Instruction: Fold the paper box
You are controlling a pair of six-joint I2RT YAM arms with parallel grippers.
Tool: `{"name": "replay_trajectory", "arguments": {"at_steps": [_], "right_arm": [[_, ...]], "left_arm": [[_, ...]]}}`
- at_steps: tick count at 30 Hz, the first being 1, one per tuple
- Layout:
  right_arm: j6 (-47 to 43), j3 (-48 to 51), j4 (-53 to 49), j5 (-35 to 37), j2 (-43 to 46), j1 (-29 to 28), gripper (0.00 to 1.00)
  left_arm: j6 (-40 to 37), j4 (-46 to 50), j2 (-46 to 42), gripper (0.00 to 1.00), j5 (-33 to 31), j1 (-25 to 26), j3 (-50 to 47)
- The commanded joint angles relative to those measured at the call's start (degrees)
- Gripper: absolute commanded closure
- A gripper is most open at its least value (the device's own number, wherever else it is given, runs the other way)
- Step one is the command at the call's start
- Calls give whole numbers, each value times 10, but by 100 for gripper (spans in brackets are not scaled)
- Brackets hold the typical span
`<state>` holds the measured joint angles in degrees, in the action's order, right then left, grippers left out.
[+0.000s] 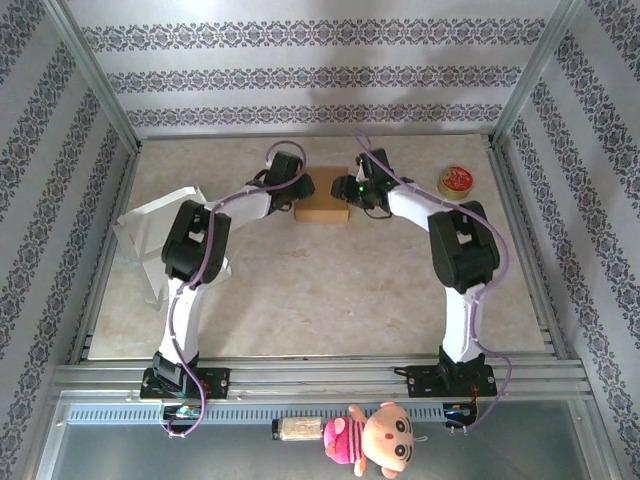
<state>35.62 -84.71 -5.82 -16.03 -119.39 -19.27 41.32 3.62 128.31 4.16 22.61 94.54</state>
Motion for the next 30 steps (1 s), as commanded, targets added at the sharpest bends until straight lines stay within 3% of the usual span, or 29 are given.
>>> {"name": "replay_trajectory", "arguments": {"at_steps": [1, 7, 11, 14, 18, 23, 26, 30], "right_arm": [[-15, -98, 8, -46, -70, -7, 45], [-10, -232, -40, -69, -157, 13, 37], [-32, -271, -76, -80, -155, 27, 29], [-47, -270, -87, -106, -120, 40, 19], [-68, -225, -82, -95, -34, 62, 9], [-77, -140, -64, -95, 73, 72, 6], [-71, -93, -63, -124, 119, 50, 6], [-94, -53, -82, -133, 149, -21, 6]], "left_arm": [[-32, 2, 63, 52, 62, 22, 96], [-62, 49, 137, 33, 35, 14, 206], [-67, 53, 125, 21, 32, 4, 199], [-76, 60, 82, 4, 29, -1, 171], [-98, 38, -33, 0, 9, -2, 85], [-106, 48, -218, 0, -23, -4, -41], [-74, 95, -348, 0, -26, -3, -134], [-4, 136, -580, 0, -31, 3, -324]]}}
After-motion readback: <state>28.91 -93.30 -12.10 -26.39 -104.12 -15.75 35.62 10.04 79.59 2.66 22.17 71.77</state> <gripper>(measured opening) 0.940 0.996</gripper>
